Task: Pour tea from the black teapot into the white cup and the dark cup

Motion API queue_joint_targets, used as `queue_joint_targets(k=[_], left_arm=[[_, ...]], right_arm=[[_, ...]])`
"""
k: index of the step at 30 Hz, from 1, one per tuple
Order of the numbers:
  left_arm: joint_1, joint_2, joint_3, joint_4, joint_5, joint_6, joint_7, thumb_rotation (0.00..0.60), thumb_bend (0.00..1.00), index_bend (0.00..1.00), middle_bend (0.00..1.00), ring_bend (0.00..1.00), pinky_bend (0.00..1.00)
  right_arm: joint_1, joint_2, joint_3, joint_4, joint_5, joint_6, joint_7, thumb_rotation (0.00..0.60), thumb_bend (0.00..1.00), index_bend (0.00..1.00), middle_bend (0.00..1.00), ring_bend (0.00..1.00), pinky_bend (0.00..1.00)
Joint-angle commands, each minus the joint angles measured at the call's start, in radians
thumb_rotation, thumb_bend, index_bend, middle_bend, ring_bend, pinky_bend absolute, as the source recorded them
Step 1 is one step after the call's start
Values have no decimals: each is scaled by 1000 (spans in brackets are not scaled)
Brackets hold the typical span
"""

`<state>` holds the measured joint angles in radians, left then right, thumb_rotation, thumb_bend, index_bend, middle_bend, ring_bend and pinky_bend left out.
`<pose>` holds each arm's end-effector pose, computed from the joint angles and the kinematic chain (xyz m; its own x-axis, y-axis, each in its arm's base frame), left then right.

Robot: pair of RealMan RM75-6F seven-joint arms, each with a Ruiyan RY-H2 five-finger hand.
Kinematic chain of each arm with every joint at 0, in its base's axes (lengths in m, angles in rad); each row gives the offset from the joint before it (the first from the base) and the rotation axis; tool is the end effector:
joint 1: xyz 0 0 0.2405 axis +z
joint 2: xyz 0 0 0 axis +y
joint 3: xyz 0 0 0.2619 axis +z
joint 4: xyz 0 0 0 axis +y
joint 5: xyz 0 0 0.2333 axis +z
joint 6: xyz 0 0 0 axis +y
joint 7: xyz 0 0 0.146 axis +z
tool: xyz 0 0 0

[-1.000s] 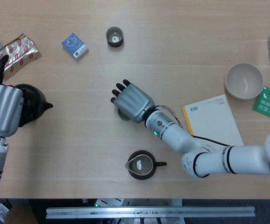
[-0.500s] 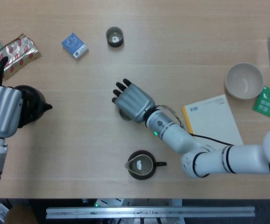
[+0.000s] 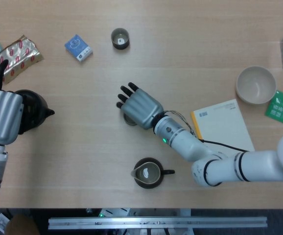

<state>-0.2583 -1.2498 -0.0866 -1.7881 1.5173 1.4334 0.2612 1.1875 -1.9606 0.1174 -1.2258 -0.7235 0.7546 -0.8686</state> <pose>-0.2267 0.2310 0.0847 0.3550 -0.0318 0.9343 0.9095 -0.2197 -0.3530 -0.0214 -0.3209 -0.1927 0.8096 -0.2247 0.5423 -0.5128 -0.7203 0.4671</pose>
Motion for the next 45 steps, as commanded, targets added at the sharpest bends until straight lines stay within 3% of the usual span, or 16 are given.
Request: queue_joint_targets(k=[1,9,19,28,45], left_arm=[[-1,-1,0,0,0,-1,0,599,307,997,1000,874,3],[-6,-3,-1,-1,2,-7,4,599,307,997,1000,874,3],[-5,-3,0,0,2,-5,-4,599,307,996,1000,874,3],[-5,-1,2,-4,8,-5,-8,597,306,996,1000,874,3],[-27,-5,-6,-50,-1,-36,44,599,307,994,1000,872,3]], right_arm=[[3,9,-3,-10,6,-1,-2,600,206,196,158,38,81],[9,44,-15,-52,15,-8,6,600,223,1,63,0,37],[-5,86,-39,-104,-47,3,51,600,225,0,4,0,37],[-57,176,-57,-198,-148,50,133,600,223,0,1,0,37],[-213,547,-69,-456,-288,242,227,600,195,0,36,0,37]])
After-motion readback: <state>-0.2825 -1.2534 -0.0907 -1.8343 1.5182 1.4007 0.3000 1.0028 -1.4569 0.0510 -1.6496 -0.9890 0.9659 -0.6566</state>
